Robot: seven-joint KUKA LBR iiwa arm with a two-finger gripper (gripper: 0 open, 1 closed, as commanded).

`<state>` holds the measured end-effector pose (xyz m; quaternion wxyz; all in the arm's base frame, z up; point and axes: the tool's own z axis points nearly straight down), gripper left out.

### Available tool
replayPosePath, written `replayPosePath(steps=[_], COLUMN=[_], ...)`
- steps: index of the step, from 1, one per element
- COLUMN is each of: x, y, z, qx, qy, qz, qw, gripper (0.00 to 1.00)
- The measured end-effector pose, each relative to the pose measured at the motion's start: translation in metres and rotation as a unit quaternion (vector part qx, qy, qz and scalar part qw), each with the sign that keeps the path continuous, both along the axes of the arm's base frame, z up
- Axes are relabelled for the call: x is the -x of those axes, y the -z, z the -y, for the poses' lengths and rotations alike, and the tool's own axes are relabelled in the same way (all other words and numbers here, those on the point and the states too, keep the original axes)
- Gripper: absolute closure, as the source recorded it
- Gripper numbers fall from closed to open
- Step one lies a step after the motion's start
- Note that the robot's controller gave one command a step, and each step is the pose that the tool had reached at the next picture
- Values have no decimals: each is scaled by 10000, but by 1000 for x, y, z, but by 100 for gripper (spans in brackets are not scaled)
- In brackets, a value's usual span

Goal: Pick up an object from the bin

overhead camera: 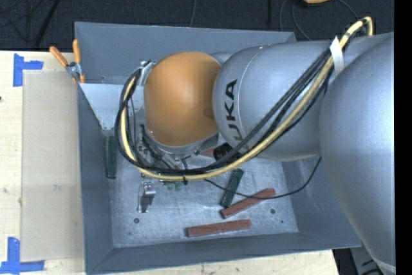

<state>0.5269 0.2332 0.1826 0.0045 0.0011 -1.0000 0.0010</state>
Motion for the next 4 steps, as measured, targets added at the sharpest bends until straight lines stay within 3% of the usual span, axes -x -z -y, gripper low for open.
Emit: replayPosePath(steps=[1,2,3,4], x=[-2,-47,-59,-41], y=[-4,21,31,74], z=[1,36,56,71], qx=[-9,-25,-17,2], qy=[20,78,97,798], qz=[35,64,56,56], qw=[10000,9999,9999,9968], gripper=[0,0,0,0])
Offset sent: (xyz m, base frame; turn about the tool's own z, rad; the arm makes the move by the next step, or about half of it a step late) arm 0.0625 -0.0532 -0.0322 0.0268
